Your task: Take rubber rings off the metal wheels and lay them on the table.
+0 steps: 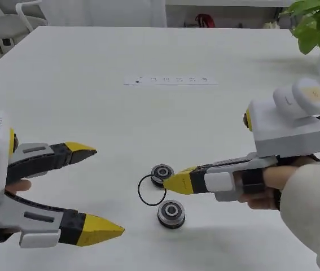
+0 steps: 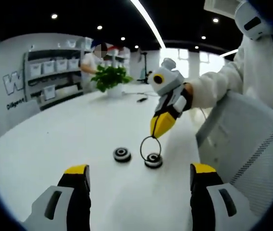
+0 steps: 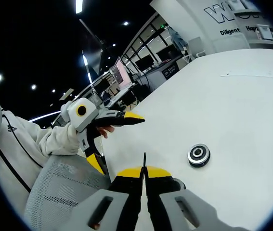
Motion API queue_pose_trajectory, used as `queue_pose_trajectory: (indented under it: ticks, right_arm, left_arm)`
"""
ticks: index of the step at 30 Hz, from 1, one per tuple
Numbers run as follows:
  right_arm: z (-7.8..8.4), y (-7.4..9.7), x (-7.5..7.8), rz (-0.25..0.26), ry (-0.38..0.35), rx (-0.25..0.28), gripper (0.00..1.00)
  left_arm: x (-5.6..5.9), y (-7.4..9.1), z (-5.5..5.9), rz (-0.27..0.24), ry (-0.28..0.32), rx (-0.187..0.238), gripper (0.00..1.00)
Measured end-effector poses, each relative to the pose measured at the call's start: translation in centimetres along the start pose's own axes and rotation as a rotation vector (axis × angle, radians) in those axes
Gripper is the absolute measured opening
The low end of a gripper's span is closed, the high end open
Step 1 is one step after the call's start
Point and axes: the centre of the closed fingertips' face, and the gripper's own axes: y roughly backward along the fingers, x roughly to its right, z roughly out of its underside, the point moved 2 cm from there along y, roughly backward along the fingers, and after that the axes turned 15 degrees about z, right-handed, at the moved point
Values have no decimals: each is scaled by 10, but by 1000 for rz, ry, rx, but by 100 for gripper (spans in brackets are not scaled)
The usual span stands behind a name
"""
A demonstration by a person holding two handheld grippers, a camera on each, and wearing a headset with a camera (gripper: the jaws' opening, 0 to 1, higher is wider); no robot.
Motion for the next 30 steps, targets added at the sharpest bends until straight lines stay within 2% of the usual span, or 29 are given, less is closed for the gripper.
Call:
queue_pose_trajectory:
  ticks: [2, 9, 12, 14, 20, 30]
  right_arm:
    - [1, -1, -2, -1, 7, -6, 0]
    - [4, -9, -8, -6, 22, -26, 0]
    - [8, -14, -11, -5, 37, -49, 0]
    - [12, -18, -11, 6, 72, -70, 0]
    - [20, -30, -13, 4, 89, -99, 0]
    - [28, -42, -12, 14, 149, -123, 0]
  left_arm:
    - [3, -1, 5, 8, -4, -16, 87]
    - [8, -4, 15, 30, 16, -34, 88]
    - [10, -4, 16, 38, 20, -32, 88]
    - [11, -5, 17, 42, 21, -35, 87]
    - [14, -7, 16, 53, 14, -32, 88]
    - [17, -10, 18, 69, 16, -39, 89]
